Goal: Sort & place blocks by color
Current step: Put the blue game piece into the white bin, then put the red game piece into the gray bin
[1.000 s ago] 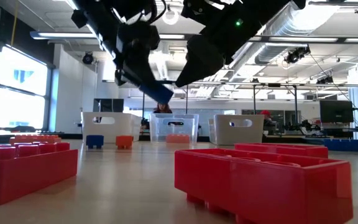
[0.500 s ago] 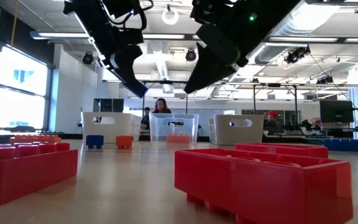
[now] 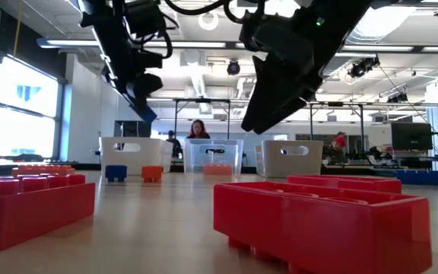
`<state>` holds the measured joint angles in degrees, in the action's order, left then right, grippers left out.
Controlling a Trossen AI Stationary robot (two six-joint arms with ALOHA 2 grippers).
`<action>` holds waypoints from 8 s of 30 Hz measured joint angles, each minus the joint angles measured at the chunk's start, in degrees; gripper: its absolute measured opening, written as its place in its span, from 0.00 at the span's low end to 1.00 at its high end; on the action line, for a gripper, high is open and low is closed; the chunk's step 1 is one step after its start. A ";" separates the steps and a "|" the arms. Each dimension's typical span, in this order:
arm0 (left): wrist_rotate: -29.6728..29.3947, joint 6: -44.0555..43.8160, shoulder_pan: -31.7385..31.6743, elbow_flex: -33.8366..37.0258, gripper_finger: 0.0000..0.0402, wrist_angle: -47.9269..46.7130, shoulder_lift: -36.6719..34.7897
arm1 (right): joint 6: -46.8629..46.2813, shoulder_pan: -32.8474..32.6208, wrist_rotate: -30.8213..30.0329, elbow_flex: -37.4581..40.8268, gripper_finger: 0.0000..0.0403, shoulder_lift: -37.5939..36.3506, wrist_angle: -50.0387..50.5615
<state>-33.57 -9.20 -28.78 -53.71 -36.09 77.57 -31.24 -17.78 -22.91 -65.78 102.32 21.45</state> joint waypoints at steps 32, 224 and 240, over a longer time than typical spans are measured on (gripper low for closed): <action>8.27 0.45 -9.09 0.04 0.29 -0.03 8.21 | -12.35 -8.04 6.08 0.00 0.65 -0.02 -0.07; 25.56 -13.11 22.44 0.00 0.46 -13.90 -11.99 | 14.22 43.47 -8.55 -19.63 0.27 -0.32 38.05; 25.41 -14.82 26.63 0.00 0.46 -14.53 -11.99 | 19.73 51.09 11.77 -19.63 0.27 6.35 33.78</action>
<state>-8.16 -24.02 -2.15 -53.71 -50.62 65.58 -11.51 33.31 -11.15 -85.41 108.67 55.24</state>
